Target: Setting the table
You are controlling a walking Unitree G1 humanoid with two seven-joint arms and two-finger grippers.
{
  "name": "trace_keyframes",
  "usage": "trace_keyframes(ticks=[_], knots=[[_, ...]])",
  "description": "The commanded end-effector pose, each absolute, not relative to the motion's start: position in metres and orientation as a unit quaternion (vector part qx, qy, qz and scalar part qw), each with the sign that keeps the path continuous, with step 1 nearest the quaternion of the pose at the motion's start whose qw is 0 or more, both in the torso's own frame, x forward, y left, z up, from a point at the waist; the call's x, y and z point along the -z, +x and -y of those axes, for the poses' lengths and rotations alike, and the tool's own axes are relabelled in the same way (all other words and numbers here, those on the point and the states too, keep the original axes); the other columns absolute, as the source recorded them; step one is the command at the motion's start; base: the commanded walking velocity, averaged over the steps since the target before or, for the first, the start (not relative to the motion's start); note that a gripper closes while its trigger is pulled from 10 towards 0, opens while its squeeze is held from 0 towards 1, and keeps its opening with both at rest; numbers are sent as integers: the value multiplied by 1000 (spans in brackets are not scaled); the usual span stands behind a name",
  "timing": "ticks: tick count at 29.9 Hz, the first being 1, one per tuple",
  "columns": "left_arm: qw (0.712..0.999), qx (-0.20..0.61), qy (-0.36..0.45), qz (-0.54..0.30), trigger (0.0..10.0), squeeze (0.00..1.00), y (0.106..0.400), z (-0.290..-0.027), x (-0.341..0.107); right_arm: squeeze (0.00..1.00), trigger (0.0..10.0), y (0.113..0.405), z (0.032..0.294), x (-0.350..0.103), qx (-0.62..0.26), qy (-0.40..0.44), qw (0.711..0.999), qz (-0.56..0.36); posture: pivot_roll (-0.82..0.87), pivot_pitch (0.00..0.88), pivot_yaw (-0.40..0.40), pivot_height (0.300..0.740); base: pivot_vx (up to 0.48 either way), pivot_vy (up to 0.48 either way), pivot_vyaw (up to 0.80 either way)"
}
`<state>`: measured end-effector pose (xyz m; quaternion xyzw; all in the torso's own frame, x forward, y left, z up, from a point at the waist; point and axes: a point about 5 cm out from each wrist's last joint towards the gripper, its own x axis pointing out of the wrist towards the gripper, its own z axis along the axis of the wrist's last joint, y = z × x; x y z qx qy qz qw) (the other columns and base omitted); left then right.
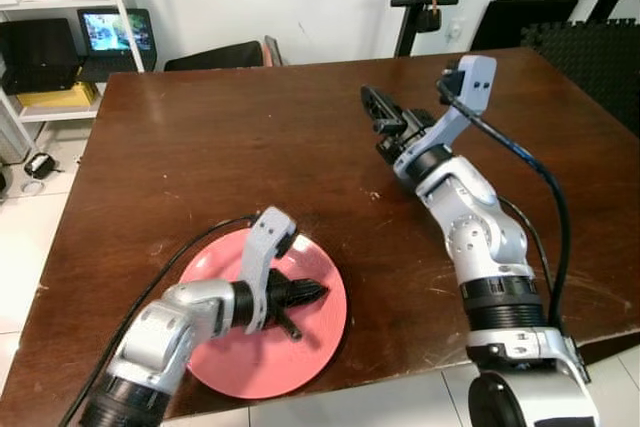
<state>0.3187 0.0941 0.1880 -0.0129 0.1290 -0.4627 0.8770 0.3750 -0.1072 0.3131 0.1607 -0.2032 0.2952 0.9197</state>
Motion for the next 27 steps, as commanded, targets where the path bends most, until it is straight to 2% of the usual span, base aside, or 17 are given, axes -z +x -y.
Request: trace_keyframes(ticks=[1,5,9,13,14,15,18,22,27], knots=[[887,446,-30,-116,10000,0,322,-103,-192,0,10000,375,107,-314,-297,159,919,204,45,200,37,740,0,0,0],[906,417,-40,-67,10000,0,326,-127,-220,0,10000,375,107,-315,-299,160,918,205,57,204,38,740,0,0,0],[915,396,13,-72,10000,0,314,-171,-232,0,10000,373,106,-316,-304,160,916,206,65,205,40,740,0,0,0],[895,425,47,-129,10000,0,281,-207,-225,0,10000,373,106,-317,-307,160,915,208,90,210,43,740,0,0,0],[895,425,47,-129,10000,0,281,-207,-225,0,10000,373,106,-317,-307,160,915,208,90,210,43,740,0,0,0],[881,444,48,-155,10000,0,263,-219,-223,0,10000,373,106,-317,-307,160,915,208,95,211,40,740,0,0,0],[864,470,23,-180,10000,0,242,-228,-225,0,10000,373,106,-317,-309,160,914,208,99,211,38,740,0,0,0],[851,486,15,-198,10000,0,233,-226,-222,0,10000,373,105,-317,-311,159,914,208,99,209,37,740,0,0,0],[846,470,84,-238,10000,0,241,-215,-191,0,10000,373,104,-317,-310,160,914,208,81,213,44,740,0,0,0]])
